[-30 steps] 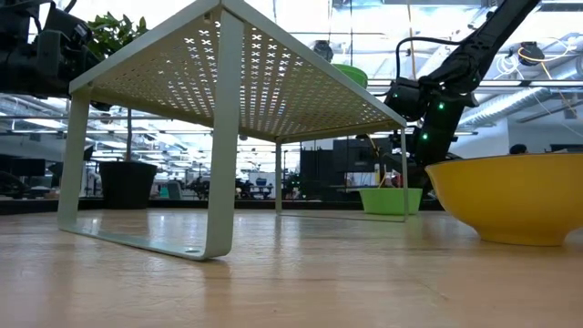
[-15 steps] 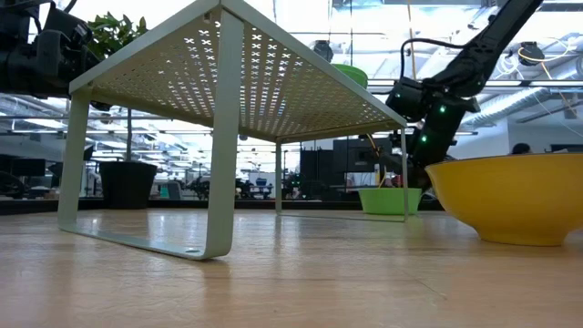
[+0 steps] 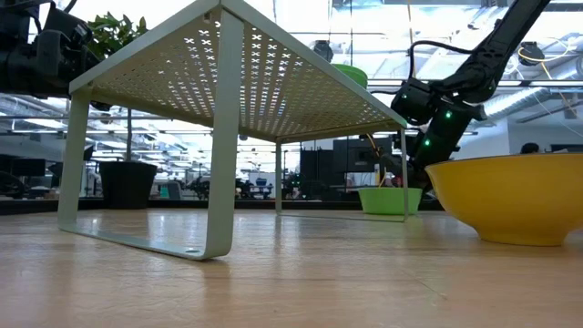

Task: Pick & Place Mini bowls
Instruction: Stack the green bowl on the green bowl on the shelf

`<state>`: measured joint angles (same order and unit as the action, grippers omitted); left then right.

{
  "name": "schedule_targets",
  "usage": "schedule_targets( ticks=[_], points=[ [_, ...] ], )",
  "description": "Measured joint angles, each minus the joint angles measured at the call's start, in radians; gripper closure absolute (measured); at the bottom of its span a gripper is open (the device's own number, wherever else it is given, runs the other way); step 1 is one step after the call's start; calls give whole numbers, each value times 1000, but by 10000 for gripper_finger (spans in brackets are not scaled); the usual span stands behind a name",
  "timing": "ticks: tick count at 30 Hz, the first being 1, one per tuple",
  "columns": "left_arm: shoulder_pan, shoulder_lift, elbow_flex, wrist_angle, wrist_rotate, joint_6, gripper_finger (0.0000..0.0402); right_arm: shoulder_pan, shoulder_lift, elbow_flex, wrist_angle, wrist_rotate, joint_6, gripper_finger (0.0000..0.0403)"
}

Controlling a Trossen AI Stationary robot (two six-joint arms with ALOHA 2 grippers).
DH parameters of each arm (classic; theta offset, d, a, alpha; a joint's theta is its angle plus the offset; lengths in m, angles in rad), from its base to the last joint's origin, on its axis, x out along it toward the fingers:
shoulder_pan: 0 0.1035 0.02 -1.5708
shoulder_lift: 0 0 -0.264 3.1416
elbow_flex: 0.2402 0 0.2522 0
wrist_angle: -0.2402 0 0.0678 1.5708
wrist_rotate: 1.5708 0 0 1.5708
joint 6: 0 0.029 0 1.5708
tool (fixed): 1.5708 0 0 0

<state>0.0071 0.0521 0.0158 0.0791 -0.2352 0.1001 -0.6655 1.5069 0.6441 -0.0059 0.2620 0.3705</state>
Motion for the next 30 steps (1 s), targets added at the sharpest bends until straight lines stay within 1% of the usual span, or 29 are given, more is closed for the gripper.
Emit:
schedule_targets(
  ticks=[24, 30],
  points=[
    [0, 0, 0, 0, 0, 0, 220, 0, 2, -1, -4, -1, -1, 380],
    [0, 0, 0, 0, 0, 0, 220, 0, 3, -3, 33, -6, -16, 381]
  ],
)
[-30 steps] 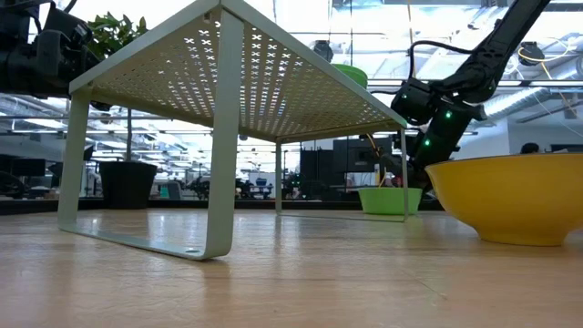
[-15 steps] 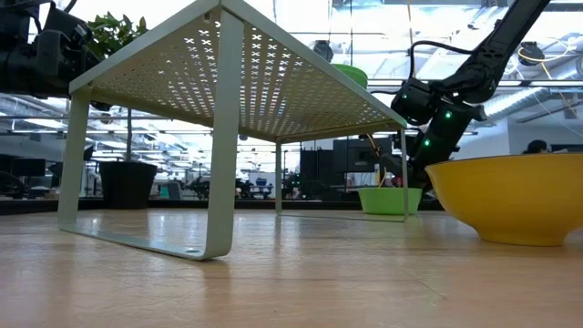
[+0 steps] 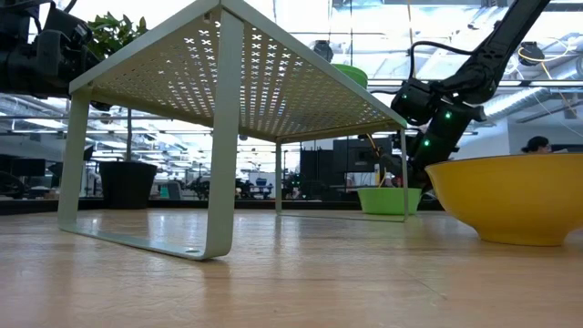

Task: Pick & Place Mini bowls
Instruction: Stack the green bowl on the green bowl on the shelf

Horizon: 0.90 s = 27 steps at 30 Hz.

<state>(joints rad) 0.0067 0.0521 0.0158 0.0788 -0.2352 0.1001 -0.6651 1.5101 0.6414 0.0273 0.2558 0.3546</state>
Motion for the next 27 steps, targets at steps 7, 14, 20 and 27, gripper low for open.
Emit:
schedule_targets(
  ticks=[7, 14, 20, 27],
  points=[
    [0, 0, 0, 0, 0, 0, 220, 0, 2, -1, 54, -3, -28, 381],
    [0, 0, 0, 0, 0, 0, 220, 0, 2, -1, 102, 2, -59, 381],
    [0, 0, 0, 0, 0, 0, 220, 0, 2, -1, 197, 2, -83, 381],
    [0, 0, 0, 0, 0, 0, 220, 0, 1, -1, 293, 2, -103, 381]
  ],
)
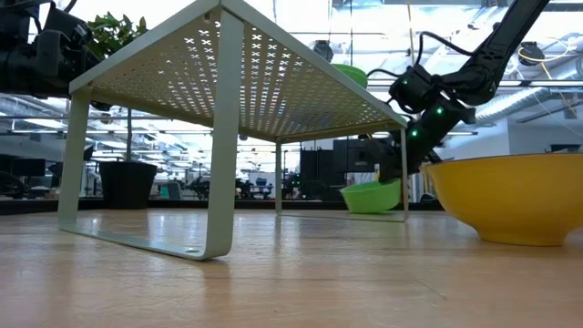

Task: Pick & Place Mini bowls
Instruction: Stack the green bowl on the green bowl on the shelf

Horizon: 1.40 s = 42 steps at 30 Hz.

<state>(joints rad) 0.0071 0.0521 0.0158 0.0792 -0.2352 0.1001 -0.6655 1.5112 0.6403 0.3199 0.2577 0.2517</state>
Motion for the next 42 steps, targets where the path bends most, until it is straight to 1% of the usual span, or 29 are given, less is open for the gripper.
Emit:
schedule_targets(
  ticks=[7, 12, 15, 17, 19, 22, 24, 27, 28, 31, 32, 34, 37, 39, 42],
  points=[
    [0, 0, 0, 0, 0, 0, 220, 0, -1, 1, 49, 0, -6, 382],
    [0, 0, 0, 0, 0, 0, 220, 0, -1, 1, -1, -1, 9, 399],
    [0, 0, 0, 0, 0, 0, 220, 0, -2, 1, -35, -1, 21, 398],
    [0, 0, 0, 0, 0, 0, 220, 0, -18, 1, -55, -1, 12, 383],
    [0, 0, 0, 0, 0, 0, 220, 0, -43, 4, -75, -8, -10, 359],
    [0, 0, 0, 0, 0, 0, 220, -8, -94, 22, -158, -52, -16, 310],
    [0, 0, 0, 0, 0, 0, 220, -23, -116, 45, -224, -54, 1, 277],
    [0, 0, 0, 0, 0, 0, 220, -54, -114, 66, -332, -59, 32, 235],
    [0, 0, 0, 0, 0, 0, 220, -64, -108, 65, -364, -78, 45, 223],
    [0, 0, 0, -1, 0, 0, 220, -76, -70, 65, -371, -138, 71, 194],
    [0, 0, 0, 0, 0, 0, 220, -76, -61, 65, -365, -156, 75, 187],
    [0, 0, 0, 0, 0, 0, 220, -73, -46, 65, -333, -158, 77, 177],
    [0, 0, 0, 0, 0, 0, 220, -70, -39, 65, -310, -155, 80, 173],
    [0, 0, 0, 0, 0, 0, 220, -71, -39, 65, -311, -146, 81, 178],
    [0, 0, 0, 0, 0, 0, 220, -72, -39, 65, -332, -113, 82, 196]
  ],
)
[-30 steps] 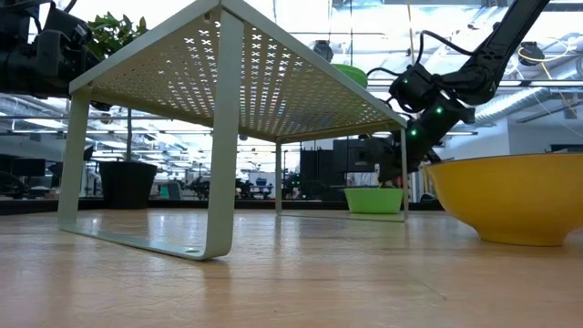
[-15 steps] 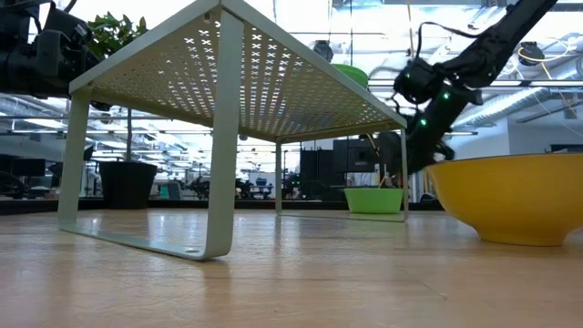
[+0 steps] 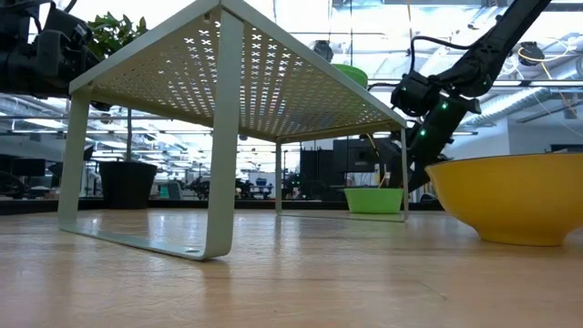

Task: Pick & Place Mini bowls
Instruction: Stack the green bowl on the green bowl on the shelf

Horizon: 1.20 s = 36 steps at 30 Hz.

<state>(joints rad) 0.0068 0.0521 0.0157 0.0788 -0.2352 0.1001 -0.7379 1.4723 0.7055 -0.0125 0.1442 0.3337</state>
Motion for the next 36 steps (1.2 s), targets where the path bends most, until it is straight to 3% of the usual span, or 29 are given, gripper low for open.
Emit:
schedule_targets(
  ticks=[9, 24, 36],
  points=[
    [0, 0, 0, 0, 0, 0, 220, 0, 0, -13, -14, 3, 22, 243],
    [0, 0, 0, 0, 0, 0, 220, 0, 0, -60, 76, 7, 26, 265],
    [0, 0, 0, 0, 0, 0, 220, 12, 0, -60, 61, 8, 20, 337]
  ],
)
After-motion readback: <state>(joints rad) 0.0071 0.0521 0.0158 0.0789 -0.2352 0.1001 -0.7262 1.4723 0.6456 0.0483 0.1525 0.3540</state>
